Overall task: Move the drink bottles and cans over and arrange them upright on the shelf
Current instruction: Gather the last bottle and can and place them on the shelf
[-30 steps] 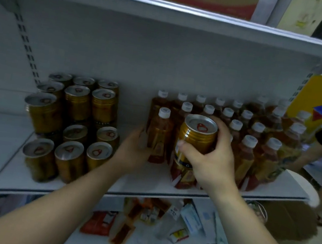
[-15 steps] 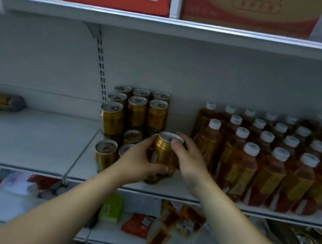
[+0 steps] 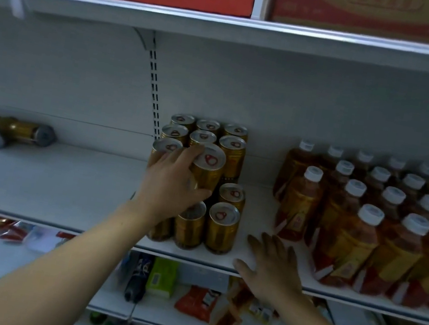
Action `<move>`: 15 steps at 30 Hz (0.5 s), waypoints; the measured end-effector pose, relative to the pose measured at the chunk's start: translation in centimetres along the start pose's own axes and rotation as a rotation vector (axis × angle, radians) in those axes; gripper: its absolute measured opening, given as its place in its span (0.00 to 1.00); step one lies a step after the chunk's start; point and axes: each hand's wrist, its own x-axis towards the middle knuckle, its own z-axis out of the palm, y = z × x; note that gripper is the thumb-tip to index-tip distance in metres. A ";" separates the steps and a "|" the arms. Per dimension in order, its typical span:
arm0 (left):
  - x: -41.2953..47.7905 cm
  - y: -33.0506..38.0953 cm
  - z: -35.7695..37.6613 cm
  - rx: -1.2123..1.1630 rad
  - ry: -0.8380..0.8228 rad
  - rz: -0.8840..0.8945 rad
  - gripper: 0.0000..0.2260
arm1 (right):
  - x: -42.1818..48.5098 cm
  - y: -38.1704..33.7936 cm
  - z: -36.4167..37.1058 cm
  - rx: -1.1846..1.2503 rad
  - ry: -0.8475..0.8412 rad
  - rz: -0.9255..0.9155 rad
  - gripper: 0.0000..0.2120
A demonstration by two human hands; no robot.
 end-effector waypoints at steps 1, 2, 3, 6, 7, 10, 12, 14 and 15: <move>0.4 -0.4 0.2 0.105 0.010 0.048 0.37 | 0.0 -0.1 0.0 -0.017 0.013 0.000 0.39; 0.8 -0.8 0.5 0.185 0.002 0.077 0.38 | 0.0 -0.1 0.0 -0.031 0.023 -0.002 0.39; 1.1 -1.3 0.8 0.251 -0.020 0.083 0.38 | 0.0 -0.1 0.0 -0.037 0.035 -0.005 0.39; 1.4 -2.6 1.7 0.338 -0.081 -0.002 0.38 | -0.3 -0.2 -0.2 -0.048 0.045 -0.002 0.38; 1.5 -3.0 1.9 0.320 -0.095 -0.037 0.38 | -0.3 -0.2 -0.2 -0.052 0.043 -0.001 0.38; 1.9 -3.5 2.0 0.260 -0.143 -0.058 0.39 | -0.3 -0.3 -0.3 -0.060 0.024 0.007 0.38; 2.1 -3.6 2.2 0.267 -0.141 -0.049 0.40 | -0.2 -0.3 -0.3 -0.052 0.021 0.011 0.38; 2.0 -3.5 2.4 0.276 -0.128 -0.057 0.41 | -0.2 -0.3 -0.2 -0.042 0.016 0.018 0.39; 1.8 -3.4 2.4 0.282 -0.131 -0.061 0.41 | -0.3 -0.4 -0.2 -0.043 0.014 0.018 0.39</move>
